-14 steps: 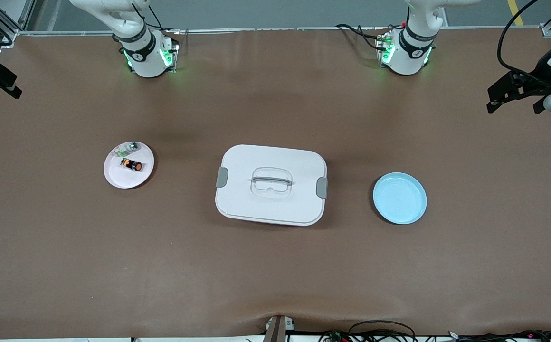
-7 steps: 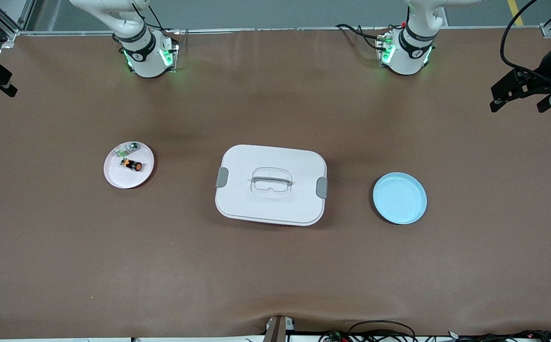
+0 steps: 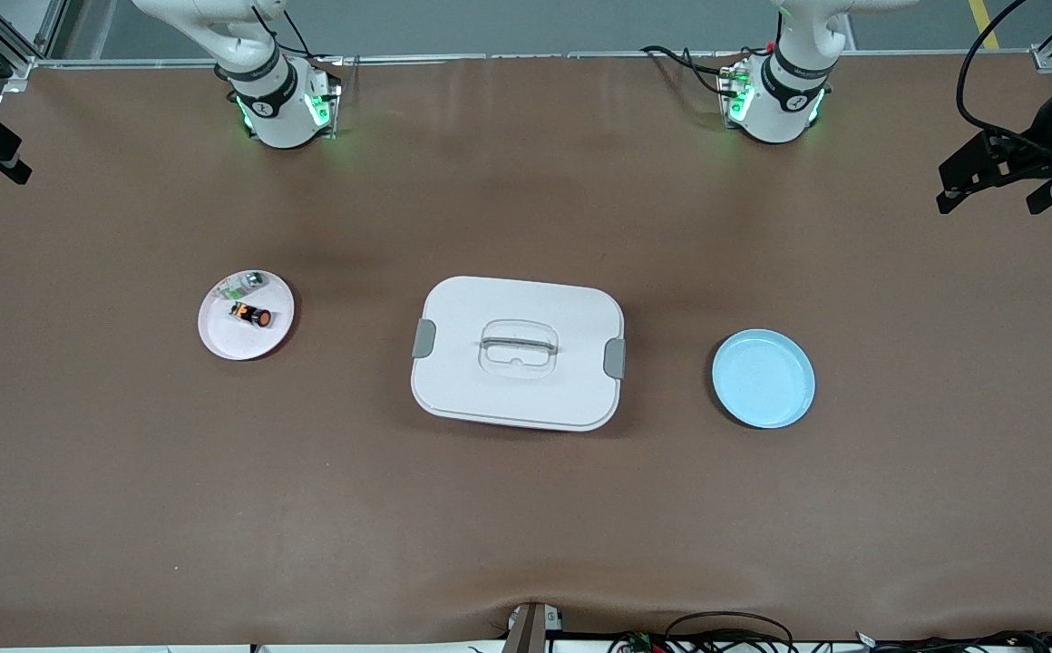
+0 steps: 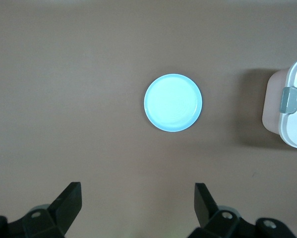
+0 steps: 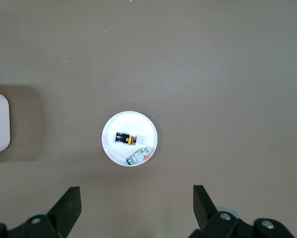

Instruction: Transfer orange switch to right arm and place

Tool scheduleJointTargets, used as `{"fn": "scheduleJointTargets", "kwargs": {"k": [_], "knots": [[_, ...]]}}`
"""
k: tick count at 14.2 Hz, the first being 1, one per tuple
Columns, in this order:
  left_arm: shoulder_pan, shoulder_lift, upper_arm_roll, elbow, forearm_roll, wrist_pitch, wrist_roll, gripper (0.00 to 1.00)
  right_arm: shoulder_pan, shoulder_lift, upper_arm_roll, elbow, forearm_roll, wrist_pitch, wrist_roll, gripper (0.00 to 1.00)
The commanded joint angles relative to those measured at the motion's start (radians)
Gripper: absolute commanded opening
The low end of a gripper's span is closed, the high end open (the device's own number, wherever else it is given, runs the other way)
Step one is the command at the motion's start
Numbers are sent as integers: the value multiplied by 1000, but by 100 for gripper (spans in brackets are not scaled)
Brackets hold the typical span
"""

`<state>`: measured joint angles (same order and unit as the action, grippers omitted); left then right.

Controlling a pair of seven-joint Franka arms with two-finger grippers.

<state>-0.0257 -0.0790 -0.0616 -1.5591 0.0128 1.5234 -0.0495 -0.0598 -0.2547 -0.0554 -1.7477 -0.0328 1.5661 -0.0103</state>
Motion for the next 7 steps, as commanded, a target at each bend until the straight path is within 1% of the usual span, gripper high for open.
{"fn": "scheduleJointTargets", "kwargs": {"k": [1,7], "knots": [[1,-1,3,13,1,-23,10,100,-5,2,2,14,10,-14,9,100],[0,-1,3,11,1,-32,7,100,-5,2,2,13,10,-15,10,100]]}}
